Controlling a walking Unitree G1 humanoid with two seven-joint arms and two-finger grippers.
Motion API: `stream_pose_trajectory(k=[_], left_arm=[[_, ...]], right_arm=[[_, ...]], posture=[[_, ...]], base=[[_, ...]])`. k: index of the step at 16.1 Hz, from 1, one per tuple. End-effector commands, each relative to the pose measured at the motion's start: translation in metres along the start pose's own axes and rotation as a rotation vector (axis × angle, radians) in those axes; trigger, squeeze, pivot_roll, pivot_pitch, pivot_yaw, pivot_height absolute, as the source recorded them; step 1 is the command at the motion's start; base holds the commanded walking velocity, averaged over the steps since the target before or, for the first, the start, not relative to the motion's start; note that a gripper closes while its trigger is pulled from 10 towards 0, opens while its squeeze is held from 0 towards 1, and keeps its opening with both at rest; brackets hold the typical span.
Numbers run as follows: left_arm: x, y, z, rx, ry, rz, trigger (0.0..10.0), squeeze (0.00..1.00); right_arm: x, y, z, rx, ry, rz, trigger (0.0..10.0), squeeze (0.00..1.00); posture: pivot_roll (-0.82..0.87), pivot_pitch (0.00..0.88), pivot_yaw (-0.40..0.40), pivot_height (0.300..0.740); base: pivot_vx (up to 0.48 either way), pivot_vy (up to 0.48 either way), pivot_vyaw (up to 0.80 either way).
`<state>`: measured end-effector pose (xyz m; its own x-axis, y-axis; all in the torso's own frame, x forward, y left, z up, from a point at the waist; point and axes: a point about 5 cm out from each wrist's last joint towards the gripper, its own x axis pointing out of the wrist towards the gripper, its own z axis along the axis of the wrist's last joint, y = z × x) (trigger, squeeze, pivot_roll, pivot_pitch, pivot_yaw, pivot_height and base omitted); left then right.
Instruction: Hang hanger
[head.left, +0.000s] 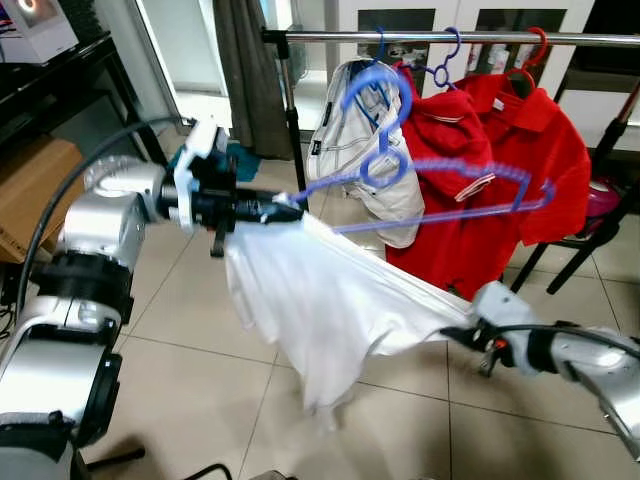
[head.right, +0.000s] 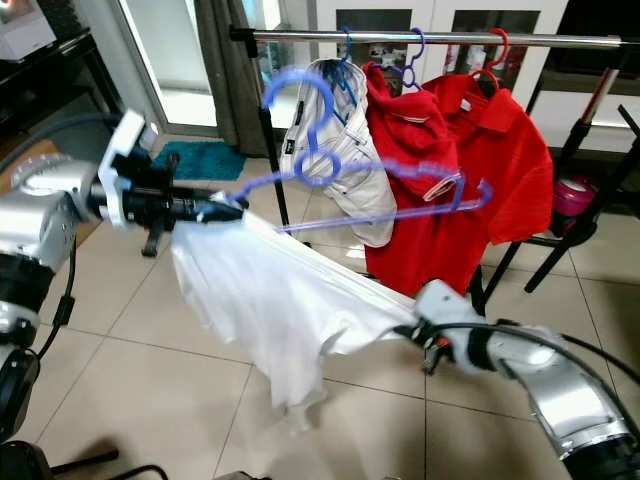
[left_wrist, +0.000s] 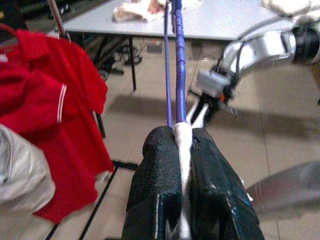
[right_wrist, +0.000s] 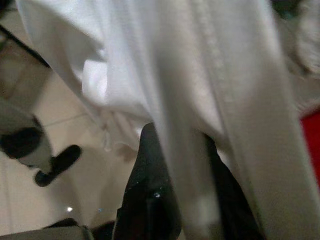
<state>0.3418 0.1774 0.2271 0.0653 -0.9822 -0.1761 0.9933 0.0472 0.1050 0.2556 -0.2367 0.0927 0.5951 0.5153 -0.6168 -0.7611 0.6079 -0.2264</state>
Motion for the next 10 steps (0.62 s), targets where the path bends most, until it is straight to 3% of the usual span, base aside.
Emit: stream_pose_trajectory(k=[1,3,6,8,10], left_arm=[[-0.013,-0.001,0.007,0.046,0.028,0.043,0.0,0.00],[-0.013,-0.011,-0.005,0.048,0.073,0.057,0.0,0.00],[-0.017,-0.024,-0.021,0.041,0.135,0.084,0.0,0.00],[-0.018,-0.038,-0.036,0.041,0.235,0.078,0.0,0.00],[-0.018,-0.043,-0.043,0.021,0.252,0.088,0.0,0.00]], right_arm=[[-0.012,-0.019,-0.010,0.014,0.052,-0.127,0.0,0.00],[-0.024,-0.041,-0.016,0.039,0.101,-0.314,0.0,0.00],[-0.040,-0.059,-0.023,0.057,0.126,-0.485,0.0,0.00],[-0.050,-0.071,-0.022,0.053,0.122,-0.560,0.0,0.00],[-0.054,-0.077,-0.019,0.047,0.119,-0.586,0.0,0.00]], posture=[[-0.23,0.000,0.118,0.740],[-0.24,0.000,0.119,0.740],[-0.24,0.001,0.114,0.740],[-0.24,0.004,0.108,0.740],[-0.24,0.007,0.102,0.740]], base=[[0.000,0.000,0.00],[0.000,0.000,0.00],[0.000,0.000,0.00],[0.000,0.000,0.00],[0.000,0.000,0.00]])
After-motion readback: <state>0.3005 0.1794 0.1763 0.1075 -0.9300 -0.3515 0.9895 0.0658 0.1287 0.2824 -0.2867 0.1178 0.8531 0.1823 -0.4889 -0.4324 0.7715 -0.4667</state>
